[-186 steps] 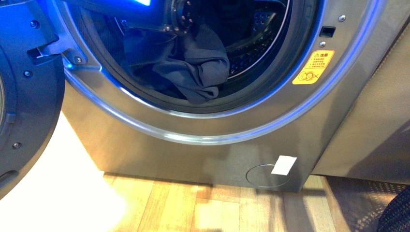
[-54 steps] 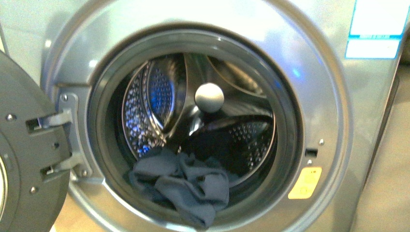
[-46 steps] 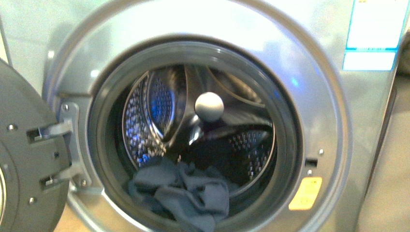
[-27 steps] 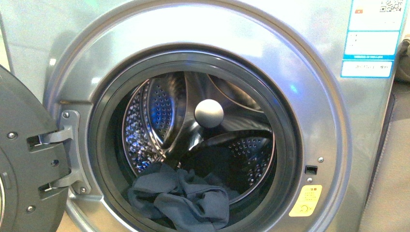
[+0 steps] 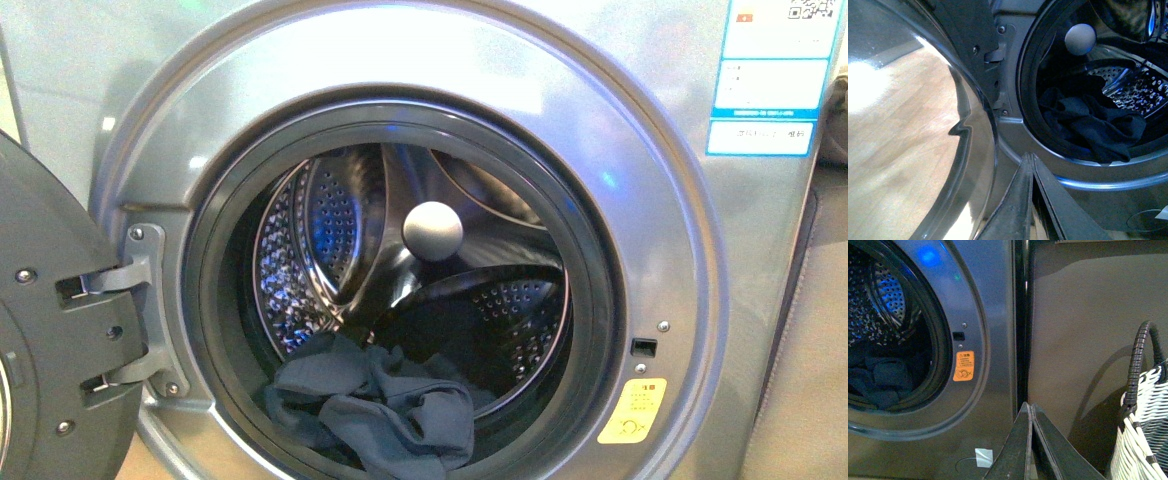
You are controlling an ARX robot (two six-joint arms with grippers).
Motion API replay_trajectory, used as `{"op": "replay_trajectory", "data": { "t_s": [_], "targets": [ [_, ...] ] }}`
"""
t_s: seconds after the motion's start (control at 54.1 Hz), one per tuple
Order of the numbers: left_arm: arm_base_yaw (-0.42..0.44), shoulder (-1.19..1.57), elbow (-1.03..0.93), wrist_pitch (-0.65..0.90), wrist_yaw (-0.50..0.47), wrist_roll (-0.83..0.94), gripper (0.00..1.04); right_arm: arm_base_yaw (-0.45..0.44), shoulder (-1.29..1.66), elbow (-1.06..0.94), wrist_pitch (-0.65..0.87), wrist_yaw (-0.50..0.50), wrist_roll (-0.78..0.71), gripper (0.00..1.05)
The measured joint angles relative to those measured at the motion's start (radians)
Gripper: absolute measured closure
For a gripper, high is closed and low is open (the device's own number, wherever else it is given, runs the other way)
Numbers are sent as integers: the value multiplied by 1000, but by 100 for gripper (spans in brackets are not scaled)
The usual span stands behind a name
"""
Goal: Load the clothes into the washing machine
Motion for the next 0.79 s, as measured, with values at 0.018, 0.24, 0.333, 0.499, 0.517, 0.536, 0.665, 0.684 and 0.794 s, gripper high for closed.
{"op": "replay_trajectory", "data": {
  "t_s": [0.018,0.24,0.333,0.499,0.517,0.536,0.665,0.684,0.794],
  "targets": [
    [0,-5,0,-5,0,0,101,0,0,0,0,0,0,102],
    [0,-196,0,-199,0,0,101,0,0,0,0,0,0,102],
    [0,-197,0,-203,0,0,101,0,0,0,0,0,0,102],
    [0,-196,0,-203,0,0,101,0,0,0,0,0,0,102],
    [0,-196,0,-203,0,0,101,0,0,0,0,0,0,102],
    [0,-197,0,-203,0,0,101,0,0,0,0,0,0,102],
    [0,-197,0,-203,0,0,96,0,0,0,0,0,-1,98],
    [0,-196,0,-203,0,0,93,0,0,0,0,0,-1,95],
    [0,-196,0,-203,0,0,73,0,0,0,0,0,-1,76]
  ]
}}
